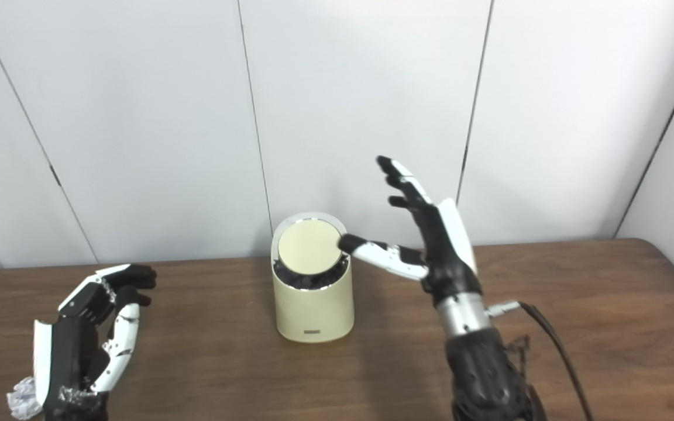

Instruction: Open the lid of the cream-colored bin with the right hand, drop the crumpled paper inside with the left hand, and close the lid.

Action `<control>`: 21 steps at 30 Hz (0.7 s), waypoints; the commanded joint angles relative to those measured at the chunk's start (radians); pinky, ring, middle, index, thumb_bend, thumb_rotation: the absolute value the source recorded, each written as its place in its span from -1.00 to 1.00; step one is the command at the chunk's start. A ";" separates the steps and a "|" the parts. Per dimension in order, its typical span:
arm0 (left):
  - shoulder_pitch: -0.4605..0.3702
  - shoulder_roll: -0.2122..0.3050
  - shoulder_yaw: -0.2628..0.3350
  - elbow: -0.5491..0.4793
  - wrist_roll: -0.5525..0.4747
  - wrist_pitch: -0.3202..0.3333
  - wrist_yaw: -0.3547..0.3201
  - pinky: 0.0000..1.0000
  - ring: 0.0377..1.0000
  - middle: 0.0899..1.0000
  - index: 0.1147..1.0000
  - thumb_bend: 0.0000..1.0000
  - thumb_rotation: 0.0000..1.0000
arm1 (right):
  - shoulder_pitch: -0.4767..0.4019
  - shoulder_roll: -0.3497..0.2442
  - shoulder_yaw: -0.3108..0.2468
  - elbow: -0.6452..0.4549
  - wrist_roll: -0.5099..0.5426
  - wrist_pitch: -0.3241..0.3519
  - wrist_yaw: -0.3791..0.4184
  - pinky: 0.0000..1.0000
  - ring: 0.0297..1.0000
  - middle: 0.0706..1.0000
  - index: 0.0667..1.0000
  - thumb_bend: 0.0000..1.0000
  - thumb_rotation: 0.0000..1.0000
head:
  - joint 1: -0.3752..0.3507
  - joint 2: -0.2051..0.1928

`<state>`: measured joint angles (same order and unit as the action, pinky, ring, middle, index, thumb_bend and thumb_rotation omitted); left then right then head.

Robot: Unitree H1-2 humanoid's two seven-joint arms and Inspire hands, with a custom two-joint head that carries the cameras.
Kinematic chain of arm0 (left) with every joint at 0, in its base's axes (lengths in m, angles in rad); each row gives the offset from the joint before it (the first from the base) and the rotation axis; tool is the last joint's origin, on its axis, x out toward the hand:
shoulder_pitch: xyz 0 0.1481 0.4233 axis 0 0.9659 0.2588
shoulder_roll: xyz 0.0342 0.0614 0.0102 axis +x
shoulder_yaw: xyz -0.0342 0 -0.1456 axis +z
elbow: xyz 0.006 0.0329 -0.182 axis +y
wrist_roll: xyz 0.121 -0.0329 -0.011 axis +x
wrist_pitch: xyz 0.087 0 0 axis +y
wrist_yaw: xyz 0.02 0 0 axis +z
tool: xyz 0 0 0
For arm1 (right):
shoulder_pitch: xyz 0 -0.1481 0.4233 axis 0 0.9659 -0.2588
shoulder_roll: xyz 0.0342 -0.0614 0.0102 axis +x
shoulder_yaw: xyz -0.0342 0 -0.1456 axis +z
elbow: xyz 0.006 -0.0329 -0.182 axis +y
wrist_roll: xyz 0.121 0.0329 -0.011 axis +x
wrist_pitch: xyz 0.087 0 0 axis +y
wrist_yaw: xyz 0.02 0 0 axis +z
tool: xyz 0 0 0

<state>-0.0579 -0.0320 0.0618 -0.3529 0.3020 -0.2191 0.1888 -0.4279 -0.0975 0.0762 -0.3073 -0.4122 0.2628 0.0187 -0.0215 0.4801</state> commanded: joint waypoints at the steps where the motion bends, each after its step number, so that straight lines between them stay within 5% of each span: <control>1: -0.035 -0.009 -0.005 -0.030 0.008 -0.015 0.009 0.03 0.20 0.19 0.13 -0.59 -0.06 | -0.058 -0.002 0.010 -0.001 -0.027 0.010 0.003 0.59 0.79 0.83 0.82 0.73 0.31 | 0.001 0.000; 7: -0.039 -0.023 -0.008 -0.033 0.018 -0.012 0.009 0.04 0.21 0.19 0.12 -0.60 -0.03 | -0.125 0.007 0.051 0.074 -0.093 0.053 -0.001 0.50 0.74 0.82 0.80 0.75 0.35 | 0.014 0.001; 21: -0.038 -0.049 -0.014 -0.055 0.037 0.005 0.010 0.01 0.18 0.18 0.11 -0.62 -0.07 | -0.224 0.013 0.078 0.297 -0.146 0.060 -0.052 0.52 0.79 0.86 0.81 0.83 0.00 | 0.020 0.005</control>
<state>-0.0639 -0.0742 0.0541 -0.3659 0.3198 -0.2069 0.1903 -0.5920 -0.0858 0.1520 0.0037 -0.5431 0.3448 -0.0096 -0.0015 0.4847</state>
